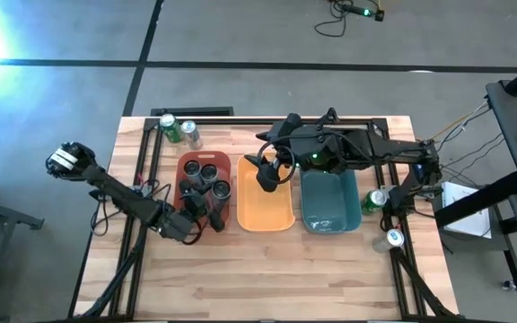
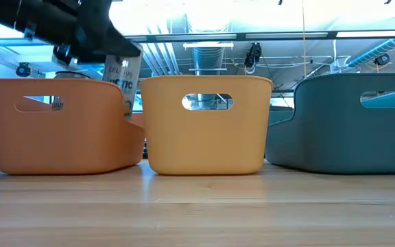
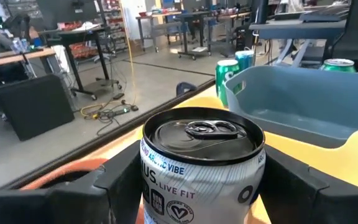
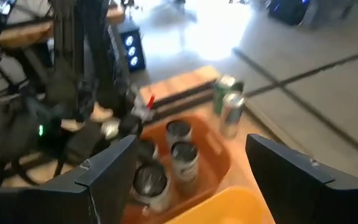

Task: Sort soda cans
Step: Put the white soda can into the orange bin

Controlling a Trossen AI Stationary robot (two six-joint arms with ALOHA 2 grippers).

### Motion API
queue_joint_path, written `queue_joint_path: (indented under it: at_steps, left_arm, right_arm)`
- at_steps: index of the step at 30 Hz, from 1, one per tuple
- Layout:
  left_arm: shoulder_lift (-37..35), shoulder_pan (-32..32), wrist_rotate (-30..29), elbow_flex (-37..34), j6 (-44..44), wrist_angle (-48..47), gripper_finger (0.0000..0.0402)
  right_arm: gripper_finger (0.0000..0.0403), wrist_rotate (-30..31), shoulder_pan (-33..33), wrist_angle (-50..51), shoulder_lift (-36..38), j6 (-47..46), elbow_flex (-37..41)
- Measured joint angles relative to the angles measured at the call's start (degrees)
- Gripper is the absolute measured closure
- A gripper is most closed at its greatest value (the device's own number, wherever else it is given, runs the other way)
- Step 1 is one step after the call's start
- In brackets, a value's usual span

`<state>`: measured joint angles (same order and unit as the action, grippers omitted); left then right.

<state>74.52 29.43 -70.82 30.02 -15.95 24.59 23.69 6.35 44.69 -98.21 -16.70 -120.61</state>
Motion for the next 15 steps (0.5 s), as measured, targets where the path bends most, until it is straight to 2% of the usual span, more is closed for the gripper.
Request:
queue_joint_path:
  at_steps: [5, 8, 12, 15]
  left_arm:
    - [0.02, 0.0, -0.06, 1.09, 1.5, -0.08, 0.0159]
    - [0.02, 0.0, -0.13, 1.07, 0.63, -0.38, 0.0158]
    - [0.02, 0.0, -0.21, 1.07, 0.22, -1.05, 0.0158]
    - [0.02, 0.0, -0.23, 1.02, 0.23, -2.06, 0.0158]
  right_arm:
    - [0.0118, -1.77, 0.32, -3.08, -0.16, -2.86, 7.67]
    - [0.0125, -2.26, 0.63, -9.22, -0.19, -2.81, 12.77]
    - [0.0136, -5.78, 0.64, -19.82, -0.25, -4.34, 21.22]
    - [0.0148, -6.26, 0.65, -23.17, -1.48, -7.97, 25.44]
